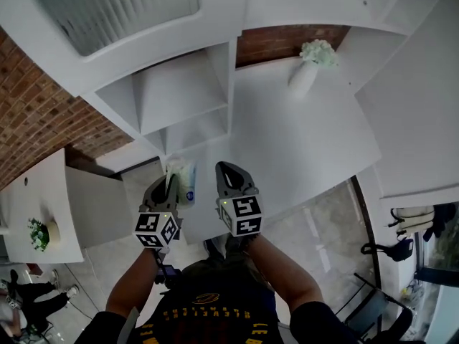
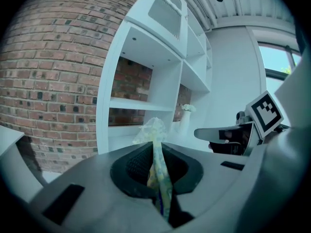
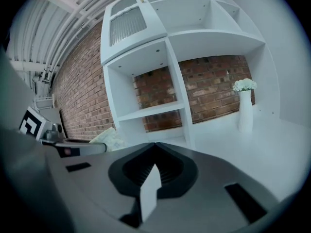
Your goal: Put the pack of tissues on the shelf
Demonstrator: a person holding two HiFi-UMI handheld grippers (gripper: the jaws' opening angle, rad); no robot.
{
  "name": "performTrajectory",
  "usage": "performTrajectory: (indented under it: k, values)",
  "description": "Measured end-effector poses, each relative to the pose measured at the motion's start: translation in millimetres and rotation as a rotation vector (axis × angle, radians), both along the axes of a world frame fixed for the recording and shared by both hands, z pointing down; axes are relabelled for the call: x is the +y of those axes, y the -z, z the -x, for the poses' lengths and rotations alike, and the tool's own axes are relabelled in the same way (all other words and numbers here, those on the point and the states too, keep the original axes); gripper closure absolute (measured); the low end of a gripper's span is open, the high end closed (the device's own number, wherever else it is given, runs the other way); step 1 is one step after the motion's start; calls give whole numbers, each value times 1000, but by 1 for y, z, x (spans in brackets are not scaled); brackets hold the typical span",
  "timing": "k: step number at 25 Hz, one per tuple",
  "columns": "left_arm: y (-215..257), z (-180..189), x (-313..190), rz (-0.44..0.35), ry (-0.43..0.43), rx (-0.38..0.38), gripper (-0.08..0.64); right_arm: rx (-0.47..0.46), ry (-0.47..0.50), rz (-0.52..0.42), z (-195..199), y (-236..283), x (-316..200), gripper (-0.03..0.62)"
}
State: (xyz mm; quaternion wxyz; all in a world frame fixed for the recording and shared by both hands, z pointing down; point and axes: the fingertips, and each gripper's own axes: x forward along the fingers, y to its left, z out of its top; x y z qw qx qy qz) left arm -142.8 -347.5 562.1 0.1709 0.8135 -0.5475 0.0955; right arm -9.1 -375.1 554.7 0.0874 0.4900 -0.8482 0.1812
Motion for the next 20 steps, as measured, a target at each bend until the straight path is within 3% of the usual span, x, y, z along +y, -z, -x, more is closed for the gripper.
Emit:
performTrajectory:
  k: [5, 13, 20]
  values:
    - [-37, 0, -24, 105, 34, 6, 537, 34, 35, 19, 9, -19, -20, 594]
    - [-50, -7, -70, 60, 24, -100, 537, 57, 79, 42, 28, -41, -47, 594]
    - [-71, -15, -102, 110, 15, -111, 537, 74, 93, 69, 33, -54, -67, 594]
